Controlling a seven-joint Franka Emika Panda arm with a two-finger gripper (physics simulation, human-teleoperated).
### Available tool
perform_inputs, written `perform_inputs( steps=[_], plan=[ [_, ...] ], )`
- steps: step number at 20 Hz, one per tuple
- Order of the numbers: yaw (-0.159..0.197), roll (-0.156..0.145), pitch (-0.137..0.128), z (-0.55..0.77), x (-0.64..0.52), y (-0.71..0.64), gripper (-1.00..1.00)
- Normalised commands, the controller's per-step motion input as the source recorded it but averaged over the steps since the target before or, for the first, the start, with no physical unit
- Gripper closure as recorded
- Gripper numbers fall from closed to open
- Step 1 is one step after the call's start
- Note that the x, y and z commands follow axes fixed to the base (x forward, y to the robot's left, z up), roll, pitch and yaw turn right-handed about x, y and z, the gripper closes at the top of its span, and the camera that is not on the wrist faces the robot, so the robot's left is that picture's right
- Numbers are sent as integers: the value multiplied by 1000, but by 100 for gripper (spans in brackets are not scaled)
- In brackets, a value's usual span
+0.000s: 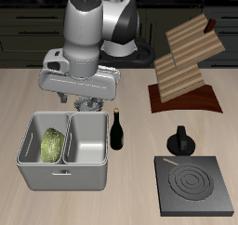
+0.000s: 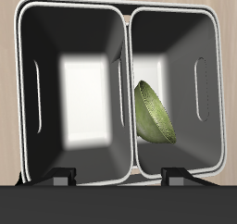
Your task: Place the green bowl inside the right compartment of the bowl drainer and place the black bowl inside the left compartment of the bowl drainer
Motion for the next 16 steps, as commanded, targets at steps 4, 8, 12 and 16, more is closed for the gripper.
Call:
perform_inputs(
  steps=[4, 8, 12, 16],
  plan=[
    [34, 139, -45, 221, -269, 554, -100],
    [8, 10, -6, 95, -103, 78, -100],
    [17, -41, -23, -5, -168, -136, -100],
    [-33, -61, -37, 58, -392, -122, -100]
  ],
)
